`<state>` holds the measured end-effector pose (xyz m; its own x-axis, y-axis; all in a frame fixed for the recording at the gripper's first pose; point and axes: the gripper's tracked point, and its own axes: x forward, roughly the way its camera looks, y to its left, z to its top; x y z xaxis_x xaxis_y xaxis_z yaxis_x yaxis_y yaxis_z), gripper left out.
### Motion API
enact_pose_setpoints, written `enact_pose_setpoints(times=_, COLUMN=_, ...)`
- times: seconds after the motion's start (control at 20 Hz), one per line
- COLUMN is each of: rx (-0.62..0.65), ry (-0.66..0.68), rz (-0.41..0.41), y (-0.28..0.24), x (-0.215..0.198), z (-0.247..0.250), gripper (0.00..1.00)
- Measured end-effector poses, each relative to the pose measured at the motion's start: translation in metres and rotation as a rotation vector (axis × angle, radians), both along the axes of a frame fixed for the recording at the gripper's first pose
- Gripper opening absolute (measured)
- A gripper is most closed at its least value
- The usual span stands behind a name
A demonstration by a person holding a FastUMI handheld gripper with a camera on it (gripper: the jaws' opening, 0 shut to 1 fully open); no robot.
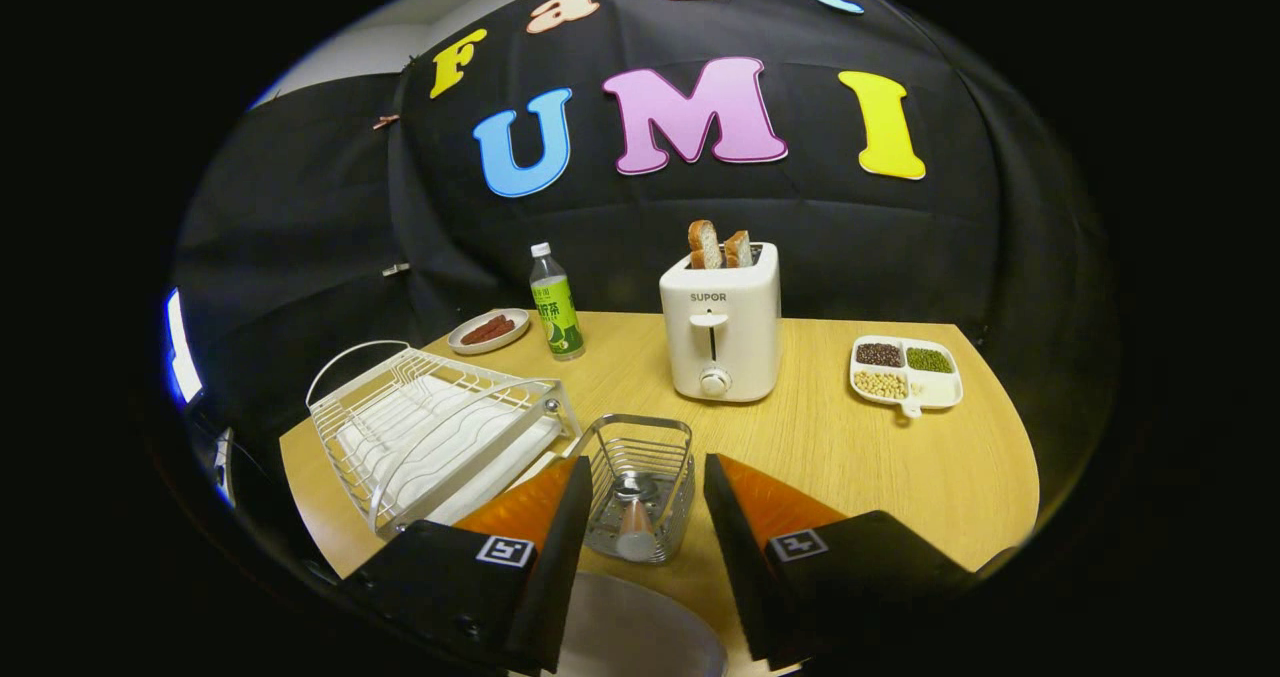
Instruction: Take the plate from the dish rack, then take the spoon from the basket and place it into the plate.
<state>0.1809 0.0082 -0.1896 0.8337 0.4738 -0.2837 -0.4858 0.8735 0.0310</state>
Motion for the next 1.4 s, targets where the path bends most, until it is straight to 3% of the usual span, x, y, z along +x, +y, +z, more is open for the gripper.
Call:
enact_pose_setpoints(times=0.1, rx=-0.027, ry=-0.007, rz=0.013, y=0.003, x=0.0, z=-0.007, gripper=0.57)
enact_pose_setpoints(times=0.3, rx=-0.041, ry=-0.018, rz=0.005, y=0.006, x=0.004, z=-0.013, gripper=0.57)
enact_pose_setpoints(times=0.5, rx=-0.035, ry=-0.015, rz=-0.011, y=0.004, x=0.01, z=-0.013, gripper=0.42)
enact_pose_setpoints(times=0.7, rx=-0.046, ry=-0.036, rz=-0.034, y=-0.002, x=0.014, z=-0.008, gripper=0.4)
enact_pose_setpoints(times=0.75, rx=-0.043, ry=-0.042, rz=-0.038, y=0.001, x=0.019, z=-0.008, gripper=0.31)
enact_pose_setpoints(times=0.85, rx=-0.045, ry=-0.04, rz=-0.045, y=0.001, x=0.016, z=-0.008, gripper=0.25)
enact_pose_setpoints(times=1.1, rx=-0.059, ry=-0.032, rz=-0.026, y=0.003, x=0.014, z=-0.003, gripper=0.2)
enact_pose_setpoints(times=1.4, rx=-0.015, ry=-0.065, rz=-0.004, y=0.007, x=0.012, z=0.039, gripper=0.17)
